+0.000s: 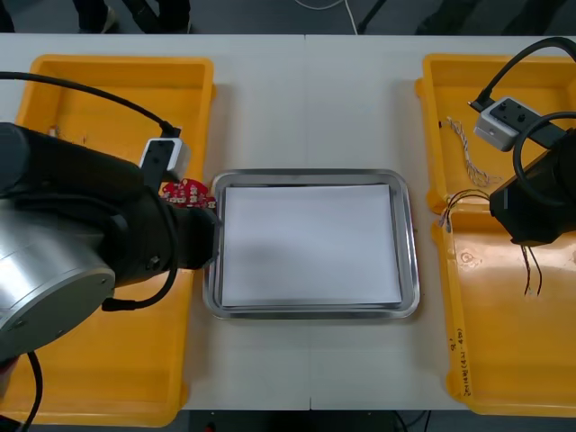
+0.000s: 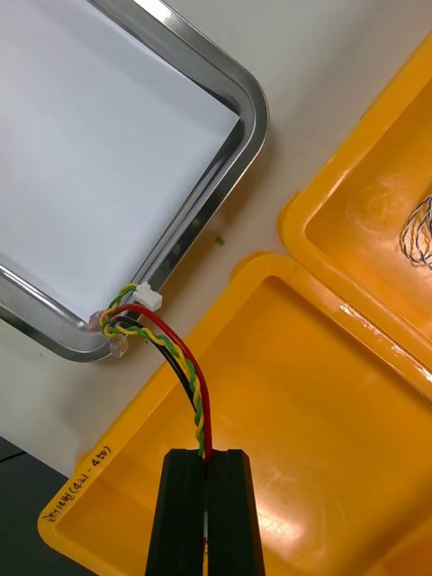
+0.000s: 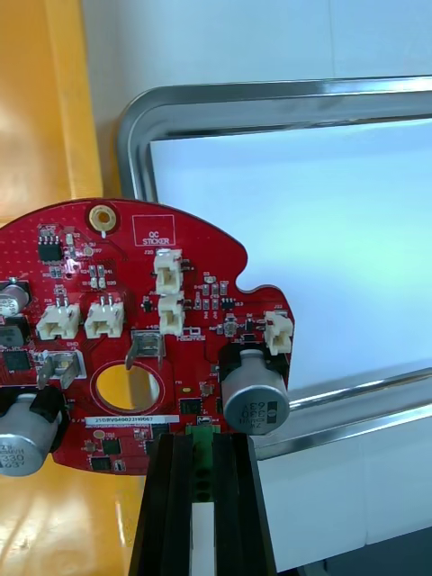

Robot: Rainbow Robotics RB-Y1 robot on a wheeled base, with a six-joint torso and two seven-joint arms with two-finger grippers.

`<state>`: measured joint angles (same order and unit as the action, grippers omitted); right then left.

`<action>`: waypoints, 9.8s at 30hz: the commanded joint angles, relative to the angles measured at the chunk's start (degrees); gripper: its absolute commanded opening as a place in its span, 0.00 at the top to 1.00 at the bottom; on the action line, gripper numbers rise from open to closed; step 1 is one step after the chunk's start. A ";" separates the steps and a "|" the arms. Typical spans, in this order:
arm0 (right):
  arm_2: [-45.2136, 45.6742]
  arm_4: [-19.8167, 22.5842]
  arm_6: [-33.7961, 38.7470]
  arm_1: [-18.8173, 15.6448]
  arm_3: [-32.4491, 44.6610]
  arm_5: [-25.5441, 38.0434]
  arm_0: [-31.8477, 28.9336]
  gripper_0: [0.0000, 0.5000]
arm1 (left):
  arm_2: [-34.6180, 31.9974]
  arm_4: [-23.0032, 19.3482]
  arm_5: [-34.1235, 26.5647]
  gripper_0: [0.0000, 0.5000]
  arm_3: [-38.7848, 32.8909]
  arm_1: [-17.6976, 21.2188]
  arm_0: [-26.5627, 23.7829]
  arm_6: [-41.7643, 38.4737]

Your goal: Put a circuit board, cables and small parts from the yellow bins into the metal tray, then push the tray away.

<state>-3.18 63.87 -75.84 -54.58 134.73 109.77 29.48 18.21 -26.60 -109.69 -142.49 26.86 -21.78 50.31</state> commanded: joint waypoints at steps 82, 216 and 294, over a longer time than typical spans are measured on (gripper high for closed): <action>-0.69 0.03 0.43 0.44 2.29 0.23 1.28 1.00 | 30.84 -0.82 8.52 1.00 33.68 -6.56 -17.24 -3.46; -42.61 -26.60 -35.34 26.46 -29.27 -18.36 10.25 1.00 | -20.84 21.24 16.61 0.00 63.12 1.26 -27.61 0.41; -0.51 -22.47 -19.25 14.06 -34.28 0.23 24.75 0.00 | -22.86 -0.99 44.47 0.00 92.30 10.93 -34.03 79.60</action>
<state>-7.48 42.88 -95.29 -38.76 103.97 109.76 49.96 -4.27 -27.16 -67.79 -51.91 35.37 -52.48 130.12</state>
